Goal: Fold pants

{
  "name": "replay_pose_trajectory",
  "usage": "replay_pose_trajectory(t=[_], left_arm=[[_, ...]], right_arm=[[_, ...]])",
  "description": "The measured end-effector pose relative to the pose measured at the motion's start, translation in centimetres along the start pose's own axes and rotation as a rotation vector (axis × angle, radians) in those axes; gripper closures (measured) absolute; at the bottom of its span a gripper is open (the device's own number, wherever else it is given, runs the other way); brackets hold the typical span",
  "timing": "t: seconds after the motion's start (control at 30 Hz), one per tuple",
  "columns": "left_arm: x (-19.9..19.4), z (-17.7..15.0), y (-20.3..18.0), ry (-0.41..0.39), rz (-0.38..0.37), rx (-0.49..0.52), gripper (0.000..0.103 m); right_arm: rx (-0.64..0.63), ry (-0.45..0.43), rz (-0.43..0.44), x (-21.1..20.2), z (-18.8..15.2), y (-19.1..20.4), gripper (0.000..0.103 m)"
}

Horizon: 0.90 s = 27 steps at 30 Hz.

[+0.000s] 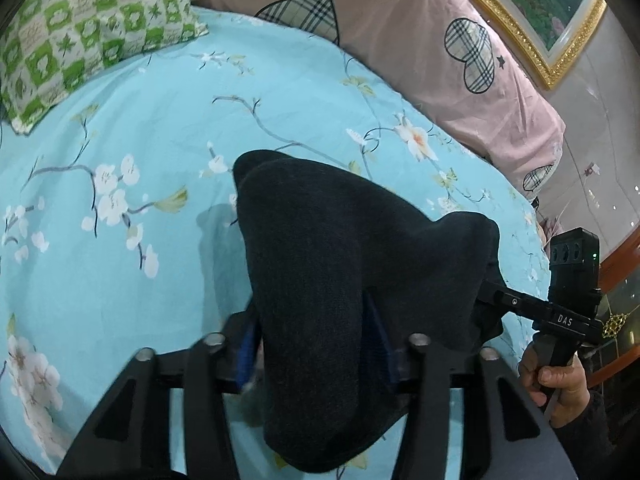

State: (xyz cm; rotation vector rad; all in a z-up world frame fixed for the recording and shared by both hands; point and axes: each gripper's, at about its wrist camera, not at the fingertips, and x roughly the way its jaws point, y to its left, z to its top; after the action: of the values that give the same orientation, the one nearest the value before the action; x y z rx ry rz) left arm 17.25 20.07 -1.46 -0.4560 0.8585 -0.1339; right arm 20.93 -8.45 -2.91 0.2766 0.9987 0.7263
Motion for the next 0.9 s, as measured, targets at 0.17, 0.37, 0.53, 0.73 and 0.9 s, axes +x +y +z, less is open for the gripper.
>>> replay_pose_trajectory(t=[0.17, 0.37, 0.53, 0.73, 0.9], left_arm=[[0.2, -0.4, 0.9, -0.005, 0.011, -0.017, 0.034], [0.5, -0.7, 1.2, 0.004, 0.024, -0.026, 0.031], [-0.3, -1.1, 0.7, -0.008, 0.058, -0.026, 0.028], [-1.6, -1.5, 0.1, -0.018, 0.097, -0.011, 0.028], [-3.1, -2.4, -0.5, -0.041, 0.136, 0.005, 0.028]], right_arm=[[-0.009, -0.015, -0.012, 0.0, -0.4, -0.9, 0.027], [-0.019, -0.024, -0.013, 0.3, -0.4, -1.3, 0.02], [-0.015, -0.032, -0.021, 0.0, -0.6, -1.4, 0.019], [-0.017, -0.044, -0.059, -1.0, -1.0, -1.2, 0.019], [-0.006, -0.057, -0.085, -2.1, -1.4, -0.8, 0.019]])
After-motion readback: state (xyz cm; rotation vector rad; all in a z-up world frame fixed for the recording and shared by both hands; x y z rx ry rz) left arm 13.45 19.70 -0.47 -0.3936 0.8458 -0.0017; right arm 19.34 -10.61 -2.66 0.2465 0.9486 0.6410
